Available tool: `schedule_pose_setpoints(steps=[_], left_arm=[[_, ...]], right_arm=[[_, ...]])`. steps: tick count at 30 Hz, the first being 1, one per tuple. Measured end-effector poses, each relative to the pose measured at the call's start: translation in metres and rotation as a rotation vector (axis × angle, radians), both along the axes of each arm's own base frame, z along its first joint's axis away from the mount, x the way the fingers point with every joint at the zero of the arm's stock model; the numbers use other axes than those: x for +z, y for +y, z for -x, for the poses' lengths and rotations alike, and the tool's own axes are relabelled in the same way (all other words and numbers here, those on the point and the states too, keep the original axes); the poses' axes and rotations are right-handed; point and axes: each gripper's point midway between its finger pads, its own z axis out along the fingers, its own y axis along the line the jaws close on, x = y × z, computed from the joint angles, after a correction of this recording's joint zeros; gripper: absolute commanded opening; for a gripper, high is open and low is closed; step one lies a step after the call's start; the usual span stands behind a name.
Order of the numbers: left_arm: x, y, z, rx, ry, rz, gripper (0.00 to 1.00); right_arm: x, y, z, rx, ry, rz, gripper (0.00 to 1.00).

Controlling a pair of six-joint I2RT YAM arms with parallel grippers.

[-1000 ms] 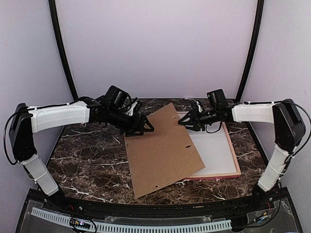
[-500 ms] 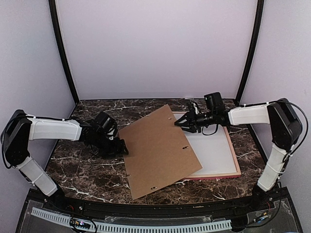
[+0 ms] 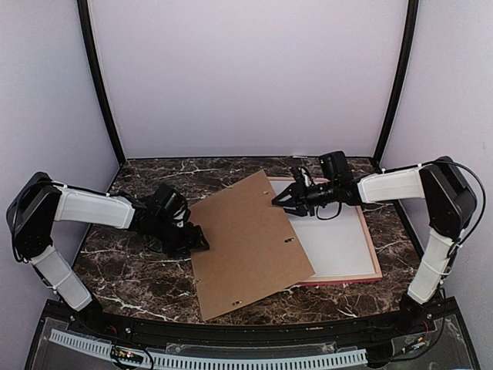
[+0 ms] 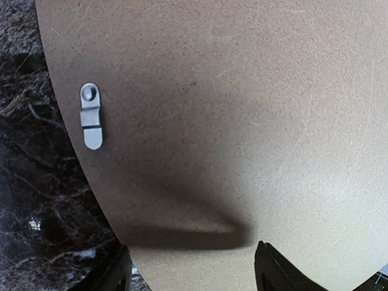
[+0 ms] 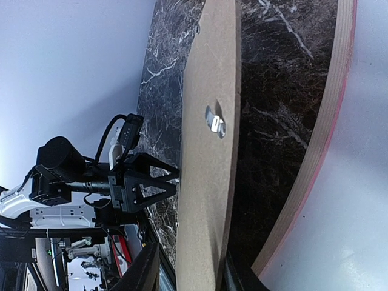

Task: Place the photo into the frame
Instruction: Pick up the backboard from the center of the board.

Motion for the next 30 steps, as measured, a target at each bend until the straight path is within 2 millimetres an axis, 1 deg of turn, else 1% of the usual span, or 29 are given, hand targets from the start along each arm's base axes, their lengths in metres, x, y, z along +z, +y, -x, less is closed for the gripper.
schedule_pose_setpoints(steps=[2,8,11,14,15,19,22,23,24,25,26,30], left_arm=[[0.0,-0.002,0.0,0.0,0.001,0.011,0.71],[0.002,-0.018,-0.005,-0.022,-0.016,0.073,0.71],[0.002,-0.023,-0.007,-0.033,-0.023,0.089,0.71],[0.003,-0.026,-0.009,-0.045,-0.031,0.091,0.71],[0.004,-0.027,-0.01,-0.05,-0.034,0.089,0.71],[0.007,-0.027,-0.015,-0.063,-0.054,0.069,0.72],[0.016,-0.03,-0.023,-0.074,-0.09,0.066,0.74],[0.019,-0.032,-0.026,-0.078,-0.101,0.067,0.75],[0.022,-0.033,-0.029,-0.08,-0.112,0.066,0.78],[0.026,-0.034,-0.032,-0.083,-0.124,0.067,0.8],[0.029,-0.035,-0.034,-0.088,-0.137,0.067,0.81],[0.042,-0.039,-0.042,-0.103,-0.18,0.072,0.83]], right_arm=[[-0.002,0.001,0.002,0.004,0.004,0.003,0.34],[-0.009,0.001,0.006,0.01,0.013,0.015,0.3],[-0.015,0.0,0.01,0.017,0.018,0.026,0.23],[-0.021,-0.003,0.012,0.016,0.027,0.046,0.11],[-0.023,-0.004,0.012,0.016,0.027,0.051,0.08],[-0.027,-0.011,0.012,0.01,0.045,0.063,0.0],[-0.018,-0.016,0.012,0.015,0.04,0.041,0.0],[-0.014,-0.019,0.012,0.013,0.038,0.036,0.0],[-0.012,-0.023,0.013,0.01,0.038,0.031,0.0],[-0.01,-0.028,0.013,0.003,0.04,0.028,0.0],[-0.009,-0.035,0.014,-0.008,0.044,0.025,0.0],[-0.002,-0.067,0.012,-0.068,0.051,0.006,0.0]])
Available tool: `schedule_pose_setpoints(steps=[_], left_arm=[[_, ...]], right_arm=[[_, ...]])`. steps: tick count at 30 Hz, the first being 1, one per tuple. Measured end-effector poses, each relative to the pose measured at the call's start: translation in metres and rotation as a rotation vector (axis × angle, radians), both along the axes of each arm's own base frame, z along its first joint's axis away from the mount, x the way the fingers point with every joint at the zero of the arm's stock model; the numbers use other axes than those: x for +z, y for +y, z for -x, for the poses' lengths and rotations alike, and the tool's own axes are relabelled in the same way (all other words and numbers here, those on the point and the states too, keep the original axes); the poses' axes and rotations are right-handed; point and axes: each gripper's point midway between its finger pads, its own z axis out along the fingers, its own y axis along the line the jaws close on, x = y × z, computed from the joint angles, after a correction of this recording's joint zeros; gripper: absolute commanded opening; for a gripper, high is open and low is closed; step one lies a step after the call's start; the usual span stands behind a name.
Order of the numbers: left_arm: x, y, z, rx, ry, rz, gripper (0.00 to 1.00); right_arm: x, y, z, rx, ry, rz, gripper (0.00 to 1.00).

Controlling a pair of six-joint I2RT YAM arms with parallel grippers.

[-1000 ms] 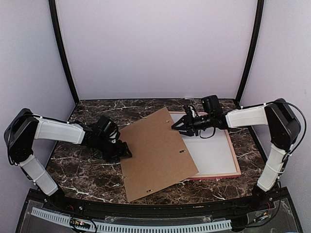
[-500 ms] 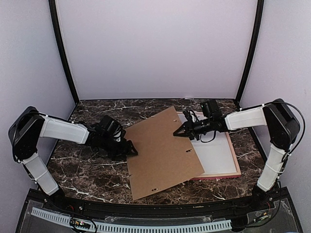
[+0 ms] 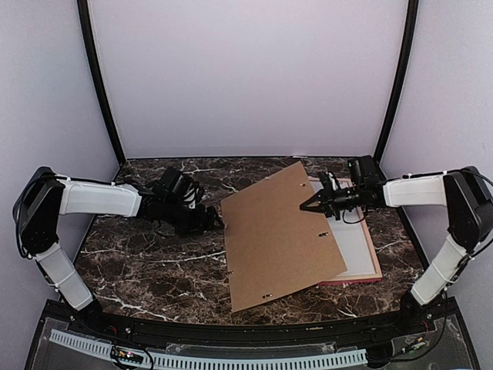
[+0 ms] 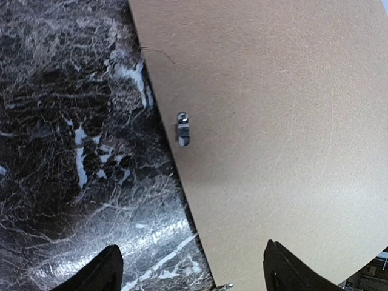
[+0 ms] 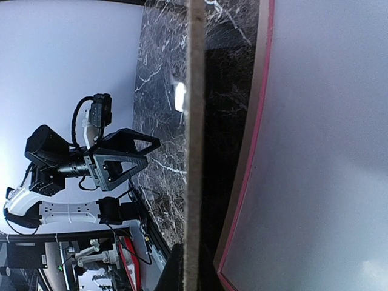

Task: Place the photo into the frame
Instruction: Pick up the backboard from the center of the board, then place the backboard on the frame body.

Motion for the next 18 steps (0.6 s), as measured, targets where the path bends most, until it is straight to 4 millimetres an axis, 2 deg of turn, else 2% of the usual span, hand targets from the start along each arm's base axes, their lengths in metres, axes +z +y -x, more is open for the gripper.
schedule_pose_setpoints(steps=[6,13,16,18], left_arm=[[0.029,-0.007,-0.016,-0.029,-0.097,0.007,0.83],[0.056,-0.02,-0.035,-0.071,-0.183,0.022,0.83],[0.06,-0.029,-0.046,-0.087,-0.199,0.026,0.82],[0.059,-0.034,-0.051,-0.095,-0.199,0.025,0.82]], right_arm=[[0.018,-0.055,0.0,-0.108,-0.03,-0.05,0.0],[0.049,-0.127,-0.005,-0.236,-0.123,-0.072,0.0],[0.049,-0.148,-0.007,-0.284,-0.139,-0.05,0.0],[0.045,-0.153,-0.005,-0.288,-0.125,-0.04,0.0]])
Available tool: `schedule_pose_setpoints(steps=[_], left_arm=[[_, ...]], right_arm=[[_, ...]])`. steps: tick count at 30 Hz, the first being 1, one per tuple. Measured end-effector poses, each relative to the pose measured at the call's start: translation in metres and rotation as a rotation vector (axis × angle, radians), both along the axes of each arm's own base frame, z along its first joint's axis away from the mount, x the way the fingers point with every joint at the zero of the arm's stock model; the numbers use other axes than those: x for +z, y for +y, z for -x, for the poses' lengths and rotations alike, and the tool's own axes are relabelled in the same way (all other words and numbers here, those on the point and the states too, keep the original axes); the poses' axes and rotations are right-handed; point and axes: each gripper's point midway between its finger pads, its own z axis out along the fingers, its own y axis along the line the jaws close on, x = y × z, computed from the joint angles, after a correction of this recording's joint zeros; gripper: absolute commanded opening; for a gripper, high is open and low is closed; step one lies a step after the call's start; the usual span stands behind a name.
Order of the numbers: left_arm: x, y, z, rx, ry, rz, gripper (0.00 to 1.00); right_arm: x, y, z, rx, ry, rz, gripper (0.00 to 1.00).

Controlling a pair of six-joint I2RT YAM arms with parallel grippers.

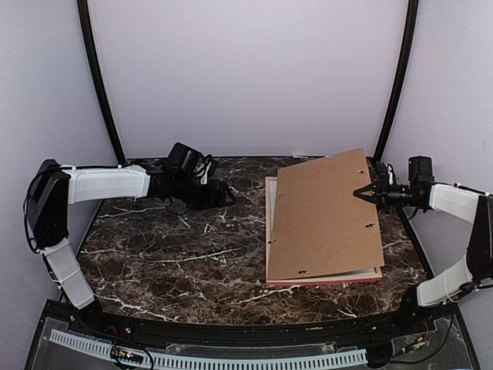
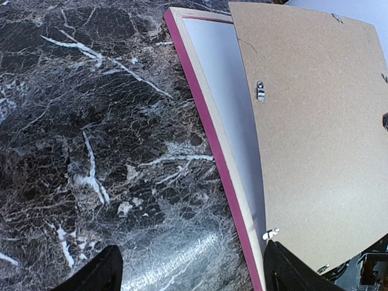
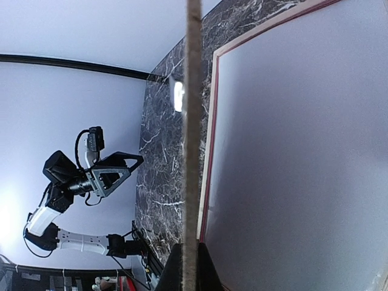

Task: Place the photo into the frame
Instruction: Place the backboard on the frame body.

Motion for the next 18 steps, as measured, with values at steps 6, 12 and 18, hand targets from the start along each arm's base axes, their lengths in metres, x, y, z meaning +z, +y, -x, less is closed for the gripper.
schedule_pose_setpoints(steps=[6,12,18], left_arm=[[-0.019,-0.007,-0.003,-0.029,0.033,-0.017,0.82],[-0.032,-0.012,-0.003,-0.054,0.06,-0.024,0.82],[-0.038,-0.018,-0.001,-0.076,0.083,-0.01,0.82]], right_arm=[[-0.009,-0.008,-0.001,0.011,0.05,0.016,0.0],[-0.018,-0.013,-0.011,0.033,0.093,0.021,0.0],[-0.029,-0.015,-0.026,0.046,0.127,0.005,0.0]])
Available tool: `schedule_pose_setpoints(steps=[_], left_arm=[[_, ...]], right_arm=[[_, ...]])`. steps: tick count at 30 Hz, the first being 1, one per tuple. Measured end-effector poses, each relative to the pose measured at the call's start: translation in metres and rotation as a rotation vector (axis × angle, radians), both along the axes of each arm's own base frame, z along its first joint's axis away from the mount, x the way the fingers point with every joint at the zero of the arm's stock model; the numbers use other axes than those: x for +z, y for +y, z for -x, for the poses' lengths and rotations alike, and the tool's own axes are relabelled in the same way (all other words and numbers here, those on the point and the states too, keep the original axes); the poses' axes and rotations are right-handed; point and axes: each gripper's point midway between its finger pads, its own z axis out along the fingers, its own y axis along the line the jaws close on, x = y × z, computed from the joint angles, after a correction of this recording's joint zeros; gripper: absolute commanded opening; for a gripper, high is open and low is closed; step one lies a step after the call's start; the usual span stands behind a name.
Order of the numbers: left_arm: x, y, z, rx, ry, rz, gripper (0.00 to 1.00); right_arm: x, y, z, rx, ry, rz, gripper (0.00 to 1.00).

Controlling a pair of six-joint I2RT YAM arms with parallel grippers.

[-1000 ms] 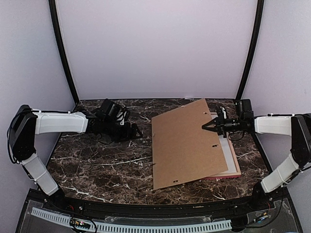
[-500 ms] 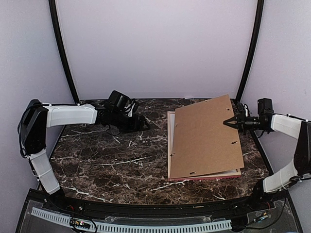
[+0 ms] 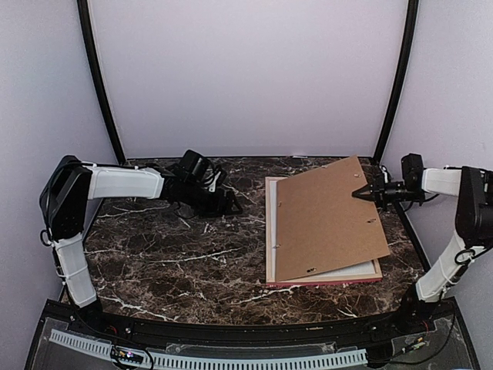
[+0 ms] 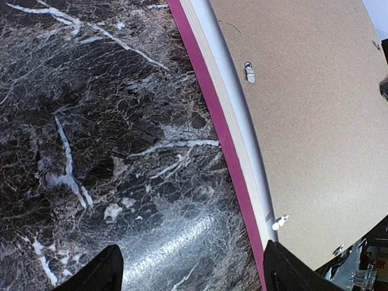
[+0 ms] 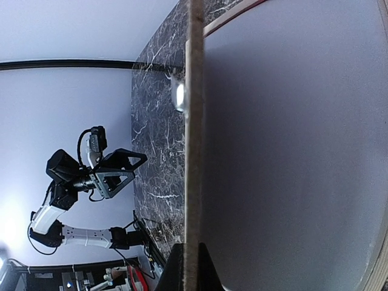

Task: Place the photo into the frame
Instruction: Place the backboard on the frame body.

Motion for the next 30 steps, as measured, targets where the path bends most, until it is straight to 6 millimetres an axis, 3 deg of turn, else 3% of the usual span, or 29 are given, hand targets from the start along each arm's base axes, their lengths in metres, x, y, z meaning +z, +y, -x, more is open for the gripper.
schedule_pose_setpoints(steps=[11,30], left_arm=[[-0.003,-0.008,-0.004,-0.011,0.018,0.017,0.82],[-0.014,-0.009,-0.005,-0.001,0.046,0.008,0.81]], right_arm=[[-0.004,-0.004,-0.031,0.007,-0.009,-0.014,0.0],[-0.021,0.004,-0.037,0.035,0.011,-0.035,0.0]])
